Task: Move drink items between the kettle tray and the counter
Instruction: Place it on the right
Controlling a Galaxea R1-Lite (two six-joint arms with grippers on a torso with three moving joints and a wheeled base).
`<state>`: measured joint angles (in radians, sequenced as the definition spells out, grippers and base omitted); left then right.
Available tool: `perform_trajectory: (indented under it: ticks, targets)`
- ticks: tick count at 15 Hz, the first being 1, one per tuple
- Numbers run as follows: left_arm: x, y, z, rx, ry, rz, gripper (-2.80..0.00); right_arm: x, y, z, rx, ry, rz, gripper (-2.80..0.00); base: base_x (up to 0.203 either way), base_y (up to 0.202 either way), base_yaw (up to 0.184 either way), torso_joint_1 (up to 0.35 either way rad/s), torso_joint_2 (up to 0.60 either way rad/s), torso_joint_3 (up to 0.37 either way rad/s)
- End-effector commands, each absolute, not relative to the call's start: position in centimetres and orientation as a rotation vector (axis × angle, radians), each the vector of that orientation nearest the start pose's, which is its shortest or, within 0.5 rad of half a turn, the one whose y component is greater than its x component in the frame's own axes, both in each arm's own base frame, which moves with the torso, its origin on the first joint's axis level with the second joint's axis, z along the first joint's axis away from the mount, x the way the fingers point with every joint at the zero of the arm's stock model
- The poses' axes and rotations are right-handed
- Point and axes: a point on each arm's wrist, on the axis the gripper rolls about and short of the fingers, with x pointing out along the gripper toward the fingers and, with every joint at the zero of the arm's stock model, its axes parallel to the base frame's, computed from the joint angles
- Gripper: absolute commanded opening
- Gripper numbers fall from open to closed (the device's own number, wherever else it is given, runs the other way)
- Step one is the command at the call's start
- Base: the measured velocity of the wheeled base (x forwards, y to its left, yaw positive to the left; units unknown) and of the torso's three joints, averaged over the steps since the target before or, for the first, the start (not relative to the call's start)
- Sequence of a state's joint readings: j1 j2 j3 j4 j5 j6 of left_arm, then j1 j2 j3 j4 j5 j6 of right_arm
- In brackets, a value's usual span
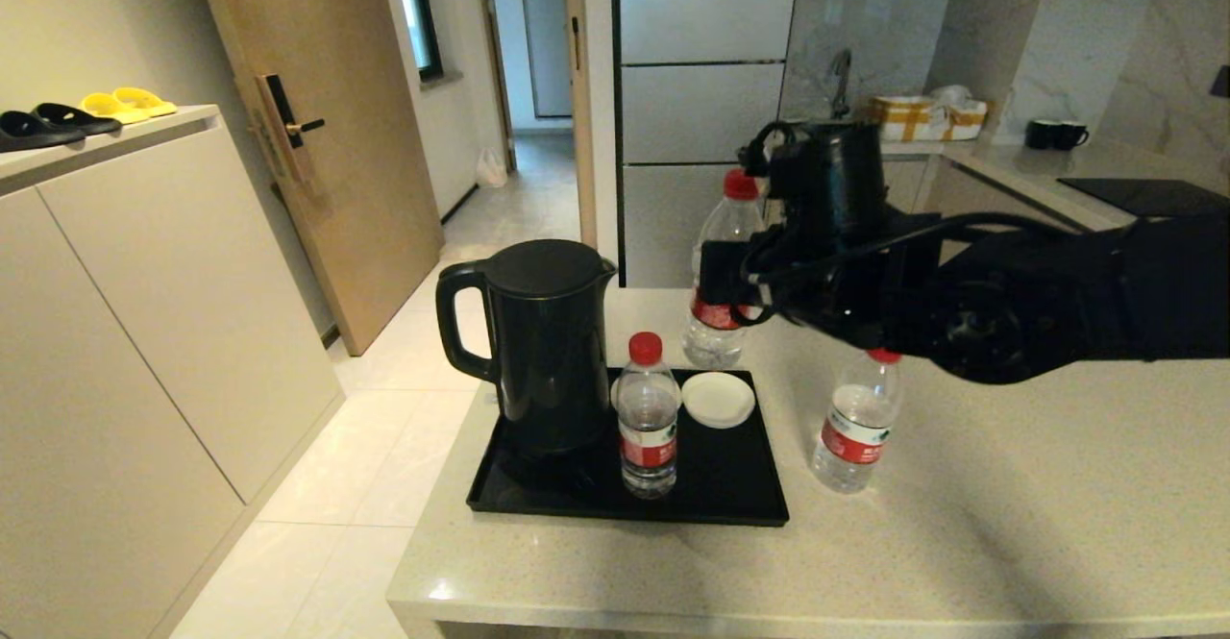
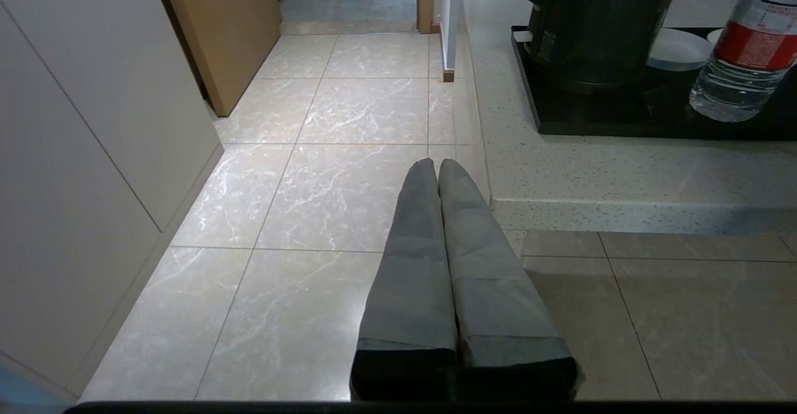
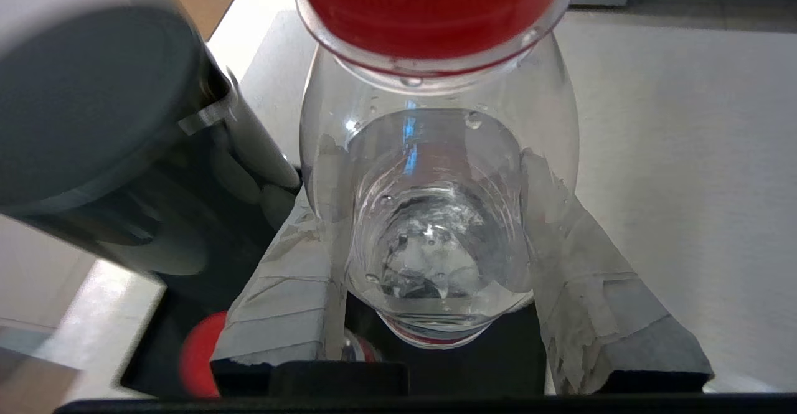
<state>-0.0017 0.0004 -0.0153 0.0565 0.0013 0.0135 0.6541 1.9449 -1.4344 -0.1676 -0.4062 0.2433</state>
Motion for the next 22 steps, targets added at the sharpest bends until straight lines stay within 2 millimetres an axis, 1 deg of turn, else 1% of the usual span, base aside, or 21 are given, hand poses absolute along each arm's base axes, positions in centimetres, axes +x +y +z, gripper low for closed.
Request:
perform_trajectory:
  ticks: [1, 3, 4, 6, 7, 9, 10, 11, 12, 13, 15, 16, 18, 19, 22]
  targets:
    - [-2.4, 0.0, 7.4, 0.014, 0.043, 0.000, -2.80, 29.2, 21.8, 28.0, 0.114, 0.249, 0.221, -2.80, 0.000, 0.000, 0.000, 0.000, 0.00, 0.000]
    - [-2.4, 0.0, 7.4, 0.014, 0.043, 0.000, -2.80, 27.2, 20.0, 31.6, 0.125, 0.215, 0.182, -2.80, 0.000, 0.000, 0.000, 0.000, 0.00, 0.000]
    - [-2.4, 0.0, 7.4, 0.014, 0.043, 0.000, -2.80, 26.2, 18.3, 33.3, 0.129, 0.201, 0.137, -2.80, 0.000, 0.000, 0.000, 0.000, 0.00, 0.000]
    - [-2.4, 0.0, 7.4, 0.014, 0.042, 0.000, -2.80, 23.8, 13.7, 36.4, 0.142, 0.170, 0.033, -2.80, 0.000, 0.000, 0.000, 0.000, 0.00, 0.000]
    - [-2.4, 0.0, 7.4, 0.014, 0.043, 0.000, -2.80, 22.5, 11.2, 37.3, 0.143, 0.168, -0.028, -2.80, 0.000, 0.000, 0.000, 0.000, 0.00, 0.000]
    - [-2.4, 0.0, 7.4, 0.014, 0.043, 0.000, -2.80, 20.0, 6.6, 37.8, 0.139, 0.184, -0.173, -2.80, 0.000, 0.000, 0.000, 0.000, 0.00, 0.000]
    - [-2.4, 0.0, 7.4, 0.014, 0.043, 0.000, -2.80, 18.7, 4.3, 37.3, 0.130, 0.202, -0.257, -2.80, 0.000, 0.000, 0.000, 0.000, 0.00, 0.000]
    - [-2.4, 0.0, 7.4, 0.014, 0.043, 0.000, -2.80, 17.6, 2.4, 36.4, 0.118, 0.230, -0.334, -2.80, 0.000, 0.000, 0.000, 0.000, 0.00, 0.000]
    - [-2.4, 0.0, 7.4, 0.014, 0.043, 0.000, -2.80, 16.5, 1.1, 35.2, 0.112, 0.267, -0.371, -2.80, 0.000, 0.000, 0.000, 0.000, 0.00, 0.000]
    - [-2.4, 0.0, 7.4, 0.014, 0.043, 0.000, -2.80, 15.5, 0.1, 33.6, 0.112, 0.315, -0.391, -2.80, 0.000, 0.000, 0.000, 0.000, 0.00, 0.000]
    - [-2.4, 0.0, 7.4, 0.014, 0.043, 0.000, -2.80, 14.6, -0.8, 30.2, 0.117, 0.402, -0.407, -2.80, 0.000, 0.000, 0.000, 0.000, 0.00, 0.000]
    - [-2.4, 0.0, 7.4, 0.014, 0.043, 0.000, -2.80, 14.6, -1.0, 28.4, 0.122, 0.424, -0.413, -2.80, 0.000, 0.000, 0.000, 0.000, 0.00, 0.000]
    - [-2.4, 0.0, 7.4, 0.014, 0.043, 0.000, -2.80, 15.4, -1.5, 25.3, 0.136, 0.418, -0.425, -2.80, 0.000, 0.000, 0.000, 0.000, 0.00, 0.000]
    - [-2.4, 0.0, 7.4, 0.014, 0.043, 0.000, -2.80, 16.3, -1.8, 23.6, 0.143, 0.406, -0.435, -2.80, 0.000, 0.000, 0.000, 0.000, 0.00, 0.000]
    - [-2.4, 0.0, 7.4, 0.014, 0.043, 0.000, -2.80, 19.7, -3.0, 19.1, 0.158, 0.432, -0.471, -2.80, 0.000, 0.000, 0.000, 0.000, 0.00, 0.000]
